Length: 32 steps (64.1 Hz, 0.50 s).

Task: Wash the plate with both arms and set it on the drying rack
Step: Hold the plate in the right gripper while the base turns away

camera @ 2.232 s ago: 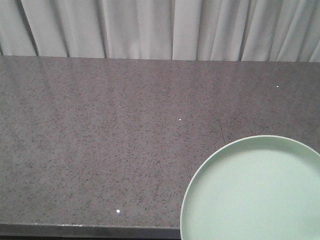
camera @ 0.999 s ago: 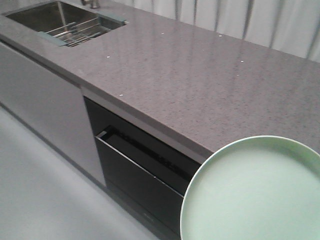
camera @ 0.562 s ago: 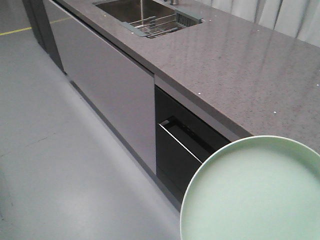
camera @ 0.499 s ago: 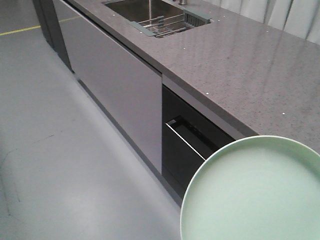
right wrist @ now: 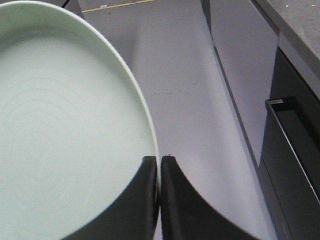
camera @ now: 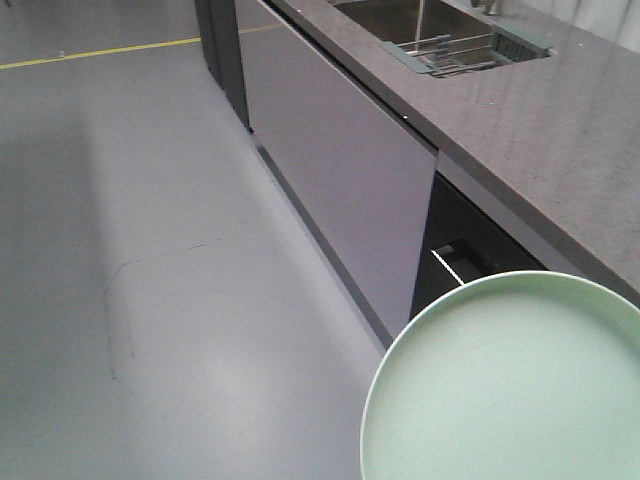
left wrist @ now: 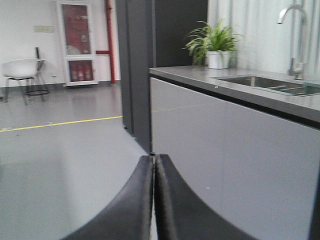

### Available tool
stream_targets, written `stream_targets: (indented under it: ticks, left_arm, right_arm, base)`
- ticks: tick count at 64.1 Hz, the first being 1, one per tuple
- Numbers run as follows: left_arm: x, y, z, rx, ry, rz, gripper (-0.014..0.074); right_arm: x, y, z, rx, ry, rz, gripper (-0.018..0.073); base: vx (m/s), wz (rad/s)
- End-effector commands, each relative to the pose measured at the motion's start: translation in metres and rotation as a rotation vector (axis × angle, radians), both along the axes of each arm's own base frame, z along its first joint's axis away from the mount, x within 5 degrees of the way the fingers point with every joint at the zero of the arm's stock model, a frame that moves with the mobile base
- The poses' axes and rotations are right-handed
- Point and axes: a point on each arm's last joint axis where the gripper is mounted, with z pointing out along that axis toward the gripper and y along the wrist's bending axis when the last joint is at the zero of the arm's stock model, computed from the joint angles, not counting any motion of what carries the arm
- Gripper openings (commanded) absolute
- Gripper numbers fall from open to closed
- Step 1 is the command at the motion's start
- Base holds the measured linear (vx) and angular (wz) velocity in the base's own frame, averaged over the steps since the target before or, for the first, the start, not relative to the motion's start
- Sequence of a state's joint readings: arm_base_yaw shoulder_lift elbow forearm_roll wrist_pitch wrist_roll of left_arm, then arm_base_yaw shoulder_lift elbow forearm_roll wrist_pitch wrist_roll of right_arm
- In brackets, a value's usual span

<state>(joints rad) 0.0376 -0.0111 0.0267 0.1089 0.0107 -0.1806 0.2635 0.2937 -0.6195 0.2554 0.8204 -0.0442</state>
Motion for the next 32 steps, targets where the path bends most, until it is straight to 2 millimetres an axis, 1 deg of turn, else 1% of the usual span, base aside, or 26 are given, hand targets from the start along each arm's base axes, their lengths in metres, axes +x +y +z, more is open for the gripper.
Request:
stream_targets:
  ticks: [1,15,32]
  left_arm:
    - [-0.001,-0.0007,0.0008,-0.009,-0.071,-0.008,-0.0006]
    - [-0.001,-0.0007,0.0008,-0.009,-0.071,-0.008,-0.0006]
    - [-0.001,-0.0007,0.0008,-0.009,-0.071,-0.008,-0.0006]
  right_arm:
    - [0.0021,0.0,0.0138,0.041,-0.079,-0.015,-0.0002]
    - [0.0021,0.0,0.0138,0.041,-0.079,-0.015,-0.0002]
    - [0.0021,0.0,0.0138,0.041,-0.079,-0.015,-0.0002]
  base:
    - [-0.02,0.47]
    - [-0.02,0.5]
    - [0.0,0.57]
